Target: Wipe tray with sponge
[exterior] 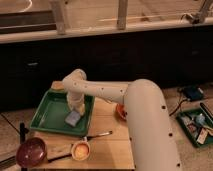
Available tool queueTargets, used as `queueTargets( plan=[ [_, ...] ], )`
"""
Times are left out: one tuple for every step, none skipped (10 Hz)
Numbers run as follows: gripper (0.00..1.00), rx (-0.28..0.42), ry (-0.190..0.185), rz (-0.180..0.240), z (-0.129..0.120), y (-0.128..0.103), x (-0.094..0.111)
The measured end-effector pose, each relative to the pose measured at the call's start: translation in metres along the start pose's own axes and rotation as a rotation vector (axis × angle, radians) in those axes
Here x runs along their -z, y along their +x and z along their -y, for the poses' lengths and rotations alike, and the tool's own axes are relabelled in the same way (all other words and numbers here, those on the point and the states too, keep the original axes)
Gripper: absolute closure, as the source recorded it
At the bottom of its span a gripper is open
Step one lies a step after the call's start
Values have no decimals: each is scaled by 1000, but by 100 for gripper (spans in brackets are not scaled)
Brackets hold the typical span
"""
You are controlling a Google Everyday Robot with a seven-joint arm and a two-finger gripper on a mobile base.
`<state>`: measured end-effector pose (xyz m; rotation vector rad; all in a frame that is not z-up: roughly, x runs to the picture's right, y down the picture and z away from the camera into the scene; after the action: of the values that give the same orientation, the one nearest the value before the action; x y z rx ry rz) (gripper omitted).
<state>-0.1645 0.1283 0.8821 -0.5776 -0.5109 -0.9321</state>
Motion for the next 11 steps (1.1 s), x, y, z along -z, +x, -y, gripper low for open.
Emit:
queueTargets(
  plan=[
    [100,-1,8,-5,1,8,3],
    [100,4,13,-7,5,9,5],
    [100,14,14,-6,11,8,5],
    [100,34,17,-4,20,3,5],
    [100,63,17,4,32,-6,3],
    [100,83,11,13,39,-16,1],
    [100,95,3,20,40,-23,0],
    [100,101,-6,27,36,-26,-2],
    [100,103,-14,30,31,-27,-2],
    [100,100,-28,31,20,-24,-2],
    [100,88,-44,28,7,-15,-1]
  ],
)
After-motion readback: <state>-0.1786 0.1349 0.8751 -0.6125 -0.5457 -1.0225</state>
